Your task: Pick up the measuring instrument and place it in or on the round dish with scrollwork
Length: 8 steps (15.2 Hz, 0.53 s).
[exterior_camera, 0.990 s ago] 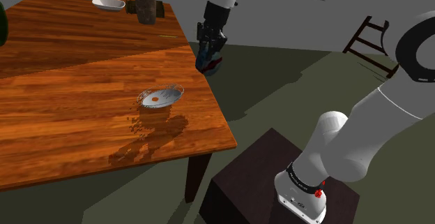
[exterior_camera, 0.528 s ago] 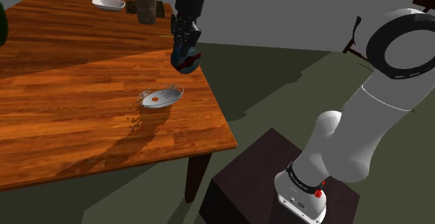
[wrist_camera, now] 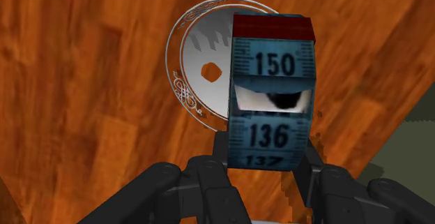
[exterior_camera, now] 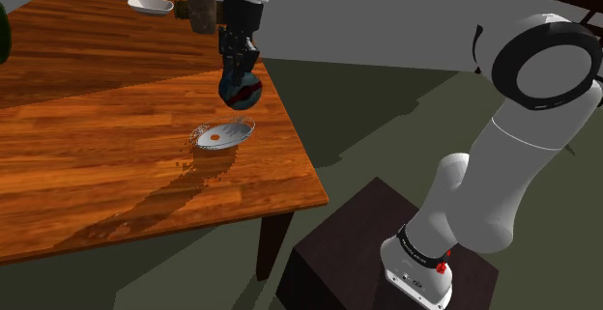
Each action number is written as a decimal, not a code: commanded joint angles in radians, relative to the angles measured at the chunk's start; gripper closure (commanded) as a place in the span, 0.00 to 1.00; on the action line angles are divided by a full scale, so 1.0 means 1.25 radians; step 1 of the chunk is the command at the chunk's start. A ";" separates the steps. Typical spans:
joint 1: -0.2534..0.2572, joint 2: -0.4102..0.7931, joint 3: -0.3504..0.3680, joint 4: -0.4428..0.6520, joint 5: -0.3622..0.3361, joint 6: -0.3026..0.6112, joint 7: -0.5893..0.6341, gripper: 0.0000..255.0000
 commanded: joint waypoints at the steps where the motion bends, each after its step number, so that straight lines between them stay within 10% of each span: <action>1: 0.001 -0.005 0.001 -0.028 0.000 0.024 -0.002 1.00; 8: 0.002 -0.011 0.002 -0.111 0.002 0.100 -0.011 1.00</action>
